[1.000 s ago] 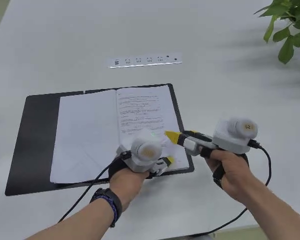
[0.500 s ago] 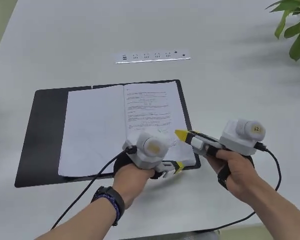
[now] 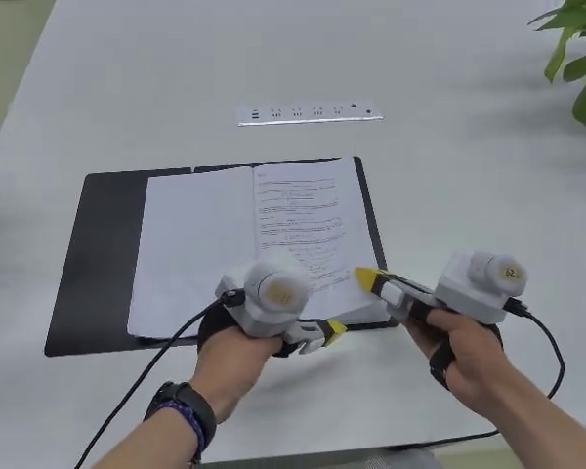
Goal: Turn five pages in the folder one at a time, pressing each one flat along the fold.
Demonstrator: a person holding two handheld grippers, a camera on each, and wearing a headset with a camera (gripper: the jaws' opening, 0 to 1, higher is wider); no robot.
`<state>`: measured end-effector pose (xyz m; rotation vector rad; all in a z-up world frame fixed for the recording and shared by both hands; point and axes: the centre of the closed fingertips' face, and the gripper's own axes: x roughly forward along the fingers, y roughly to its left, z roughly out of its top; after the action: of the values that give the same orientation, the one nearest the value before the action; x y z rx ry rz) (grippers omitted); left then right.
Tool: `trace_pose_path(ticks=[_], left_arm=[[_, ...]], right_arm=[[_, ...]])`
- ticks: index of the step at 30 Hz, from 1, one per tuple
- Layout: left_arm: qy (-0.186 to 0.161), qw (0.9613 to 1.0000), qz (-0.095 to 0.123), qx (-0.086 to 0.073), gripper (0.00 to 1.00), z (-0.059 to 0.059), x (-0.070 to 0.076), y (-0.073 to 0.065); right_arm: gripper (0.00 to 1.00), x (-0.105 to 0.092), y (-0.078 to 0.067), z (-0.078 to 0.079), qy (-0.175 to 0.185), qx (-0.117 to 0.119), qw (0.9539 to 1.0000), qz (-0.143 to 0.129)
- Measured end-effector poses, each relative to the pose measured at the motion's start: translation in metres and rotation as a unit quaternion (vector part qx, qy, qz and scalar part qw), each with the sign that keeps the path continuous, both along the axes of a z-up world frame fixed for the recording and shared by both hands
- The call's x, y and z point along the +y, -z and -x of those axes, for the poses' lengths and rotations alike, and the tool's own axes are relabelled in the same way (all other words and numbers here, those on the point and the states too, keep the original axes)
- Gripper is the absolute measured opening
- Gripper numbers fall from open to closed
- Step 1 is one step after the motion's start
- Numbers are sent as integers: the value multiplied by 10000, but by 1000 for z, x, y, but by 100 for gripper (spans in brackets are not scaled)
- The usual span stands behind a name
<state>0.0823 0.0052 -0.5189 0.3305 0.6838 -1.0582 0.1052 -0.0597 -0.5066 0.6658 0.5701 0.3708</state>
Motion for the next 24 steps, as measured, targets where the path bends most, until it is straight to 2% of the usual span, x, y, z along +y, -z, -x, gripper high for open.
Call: trace_pose_path(ticks=[3, 7, 11, 14, 24], left_arm=[[-62, 10000, 18, -73, 69, 2, 11, -5], [-113, 9999, 5, -111, 70, 5, 26, -10], [-158, 9998, 3, -122, 70, 12, 37, -14], [-222, 9997, -4, -139, 70, 10, 47, -19], [-498, 9983, 94, -272, 71, 6, 75, -38]], right_arm=[[0, 4, -5, -3, 50, -47, 10000, -59], [0, 16, -16, -7, -27, -165, 9998, -59], [0, 27, -21, -10, -37, -245, 9997, -90], [0, 32, -21, -12, 19, -250, 9995, -168], [0, 57, -35, -16, 35, -350, 9989, -318]])
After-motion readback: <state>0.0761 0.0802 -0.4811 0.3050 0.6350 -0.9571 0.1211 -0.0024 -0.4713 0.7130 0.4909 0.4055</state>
